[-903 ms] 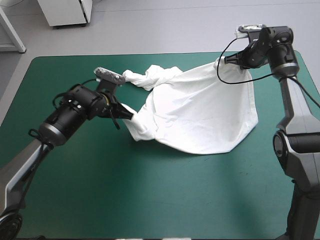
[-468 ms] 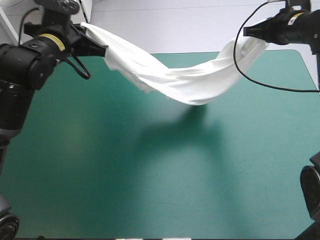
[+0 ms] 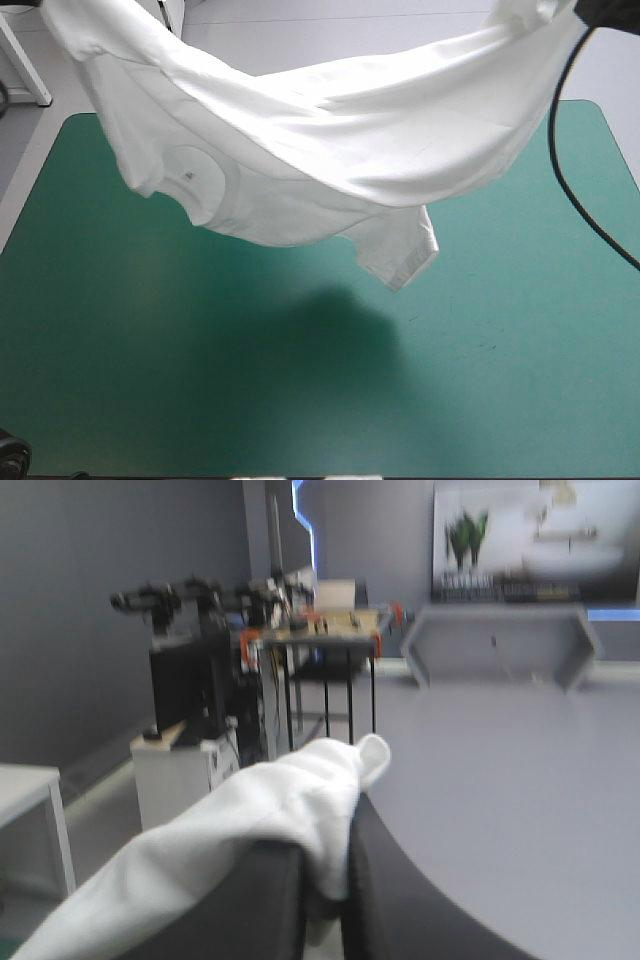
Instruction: Fold the cloth
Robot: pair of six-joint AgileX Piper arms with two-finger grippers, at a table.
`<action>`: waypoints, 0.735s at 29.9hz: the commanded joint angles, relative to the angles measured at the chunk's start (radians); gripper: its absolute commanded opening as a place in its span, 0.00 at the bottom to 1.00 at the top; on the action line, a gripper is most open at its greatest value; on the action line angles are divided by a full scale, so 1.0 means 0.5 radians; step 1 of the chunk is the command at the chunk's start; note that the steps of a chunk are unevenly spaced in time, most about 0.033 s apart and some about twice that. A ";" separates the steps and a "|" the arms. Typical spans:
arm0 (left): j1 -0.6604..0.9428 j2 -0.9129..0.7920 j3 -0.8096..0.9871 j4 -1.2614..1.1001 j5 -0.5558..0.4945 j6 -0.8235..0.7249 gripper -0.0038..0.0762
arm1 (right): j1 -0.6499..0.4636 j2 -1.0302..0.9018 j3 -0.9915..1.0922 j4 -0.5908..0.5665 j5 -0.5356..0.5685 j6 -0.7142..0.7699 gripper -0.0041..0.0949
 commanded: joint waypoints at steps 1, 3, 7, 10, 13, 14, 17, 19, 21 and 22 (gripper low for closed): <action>0.004 -0.047 -0.169 -0.214 -0.294 0.127 0.04 | -0.021 -0.174 -0.050 0.114 -0.422 -0.123 0.02; 0.004 -0.047 -0.217 -0.315 -0.344 0.174 0.04 | -0.021 -0.224 -0.060 0.144 -0.490 -0.127 0.02; 0.004 -0.060 -0.264 -0.536 -0.398 0.307 0.04 | -0.021 -0.251 -0.179 0.190 -0.482 -0.127 0.03; 0.004 -0.068 -0.264 -0.597 -0.326 0.332 0.04 | -0.021 -0.251 -0.219 0.210 -0.433 -0.127 0.03; 0.004 -0.052 -0.238 -0.597 -0.168 0.332 0.04 | -0.021 -0.216 -0.186 0.082 -0.225 0.000 0.02; 0.004 -0.032 -0.211 -0.597 -0.118 0.332 0.04 | -0.021 -0.186 -0.164 0.014 -0.109 0.077 0.02; 0.004 0.050 -0.071 -0.568 0.093 0.324 0.04 | -0.021 -0.071 -0.093 -0.139 0.205 0.259 0.02; 0.004 0.135 0.043 -0.492 0.257 0.252 0.04 | -0.021 0.042 -0.037 -0.203 0.360 0.330 0.02; 0.004 0.221 0.166 -0.409 0.406 0.193 0.04 | -0.021 0.150 0.029 -0.213 0.444 0.370 0.02; 0.004 0.272 0.238 -0.386 0.468 0.183 0.04 | -0.021 0.213 0.065 -0.213 0.482 0.370 0.02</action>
